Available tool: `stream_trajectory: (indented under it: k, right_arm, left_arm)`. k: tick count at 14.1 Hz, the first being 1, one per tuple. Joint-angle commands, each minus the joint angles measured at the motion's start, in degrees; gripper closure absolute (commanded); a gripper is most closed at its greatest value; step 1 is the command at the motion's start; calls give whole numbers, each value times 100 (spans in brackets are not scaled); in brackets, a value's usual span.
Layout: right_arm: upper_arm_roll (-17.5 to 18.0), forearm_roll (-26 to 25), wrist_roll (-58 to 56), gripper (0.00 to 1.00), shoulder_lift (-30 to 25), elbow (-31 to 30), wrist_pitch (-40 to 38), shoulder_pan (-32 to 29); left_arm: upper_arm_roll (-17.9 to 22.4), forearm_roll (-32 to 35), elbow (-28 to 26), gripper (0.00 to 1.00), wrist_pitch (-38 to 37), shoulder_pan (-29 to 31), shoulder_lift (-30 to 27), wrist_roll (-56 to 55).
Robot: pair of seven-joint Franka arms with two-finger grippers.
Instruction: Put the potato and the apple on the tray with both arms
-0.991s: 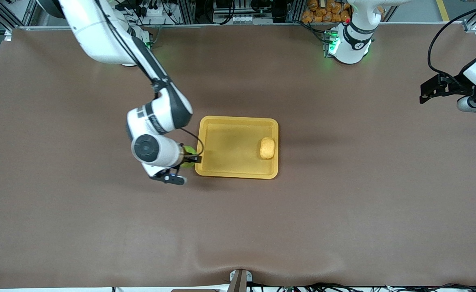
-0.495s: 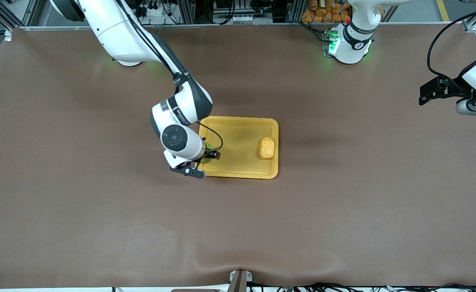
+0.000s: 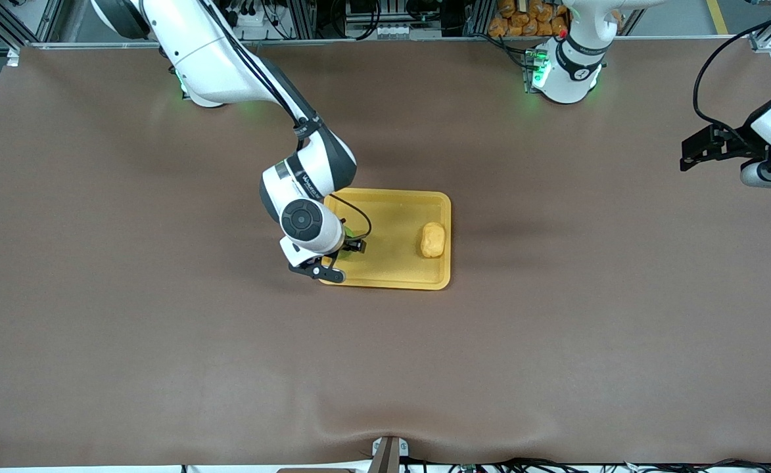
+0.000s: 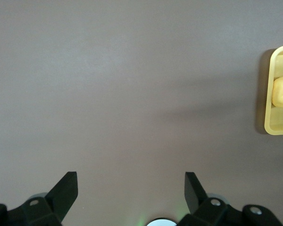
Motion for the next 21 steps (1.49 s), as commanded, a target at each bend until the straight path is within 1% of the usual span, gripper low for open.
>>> stream_trajectory:
  k: [1,3,4,5,6,10,12,16,19,21]
  right_arm:
    - [-52,107,96,100,25,-27,-25,100]
    - [-52,107,104,100,25,-36,-34,127]
    - [-52,107,113,98,25,-45,-51,144]
    - [-52,107,165,54,25,-62,-51,136]
    - [-52,98,366,1,25,-53,-60,136]
    - [-52,80,377,0,-18,34,-69,144]
    - [-61,80,350,0,-80,192,-313,83]
    - [-105,72,377,0,-133,1236,-1569,-39]
    - [-122,37,351,0,-150,1773,-2133,-303]
    - [-113,36,315,0,-194,2185,-2519,-610]
  left_arm:
    - [5,33,150,0,-69,4,62,68]
    - [5,33,150,0,-69,4,70,59]
    - [5,33,150,0,-69,4,62,59]
    - [5,33,150,0,-69,-4,62,59]
    - [5,33,150,0,-69,-4,70,59]
    - [5,42,150,0,-69,-4,62,59]
    - [5,42,150,0,-69,-4,70,59]
    - [5,33,150,0,-69,-4,70,59]
    - [5,33,150,0,-69,-4,70,59]
    - [-4,24,167,0,-86,-4,36,68]
